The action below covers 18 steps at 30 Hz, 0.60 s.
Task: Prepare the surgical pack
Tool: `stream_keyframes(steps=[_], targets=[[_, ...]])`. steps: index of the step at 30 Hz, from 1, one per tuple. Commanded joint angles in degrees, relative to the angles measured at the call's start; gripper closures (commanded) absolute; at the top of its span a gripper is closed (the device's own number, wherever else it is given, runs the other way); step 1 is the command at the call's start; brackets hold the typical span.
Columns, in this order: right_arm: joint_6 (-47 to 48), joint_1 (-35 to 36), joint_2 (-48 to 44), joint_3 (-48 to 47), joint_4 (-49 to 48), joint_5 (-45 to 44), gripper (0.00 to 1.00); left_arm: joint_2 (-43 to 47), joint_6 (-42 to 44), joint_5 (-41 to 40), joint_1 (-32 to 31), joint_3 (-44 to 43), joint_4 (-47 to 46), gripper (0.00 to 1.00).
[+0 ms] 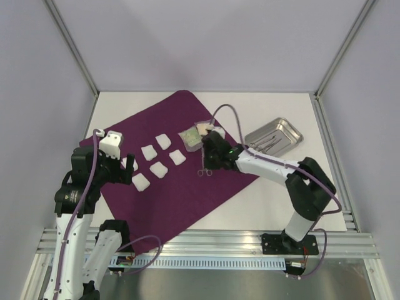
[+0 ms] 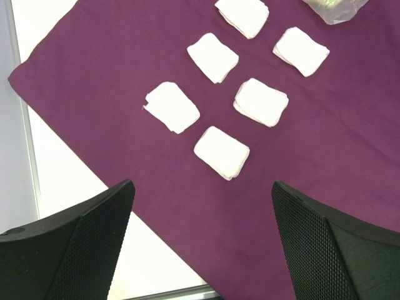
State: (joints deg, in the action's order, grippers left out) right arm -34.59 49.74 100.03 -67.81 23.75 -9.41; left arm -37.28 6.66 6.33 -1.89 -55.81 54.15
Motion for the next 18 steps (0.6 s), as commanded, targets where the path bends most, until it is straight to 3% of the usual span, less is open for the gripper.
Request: stream_keyframes(steps=[1, 9, 13, 18], targets=[[-7.93, -12.15, -7.55, 5.22, -8.71, 1.06, 0.99, 0.54, -0.85, -0.26, 0.13, 0.0, -1.68, 0.0], [-14.27, -36.69, -14.42, 10.42, -10.65, -1.4, 1.0, 0.8, -0.77, 0.0, 0.13, 0.7, -2.29, 0.0], [-17.79, -42.51, -12.5, 11.21, -11.35, -0.87, 1.0, 0.63, -0.68, 0.44, 0.13, 1.05, -2.47, 0.0], [-21.12, -44.55, -5.91, 8.14, -11.18, -1.58, 1.0, 0.28, -0.59, 0.62, 0.13, 1.5, -3.0, 0.0]])
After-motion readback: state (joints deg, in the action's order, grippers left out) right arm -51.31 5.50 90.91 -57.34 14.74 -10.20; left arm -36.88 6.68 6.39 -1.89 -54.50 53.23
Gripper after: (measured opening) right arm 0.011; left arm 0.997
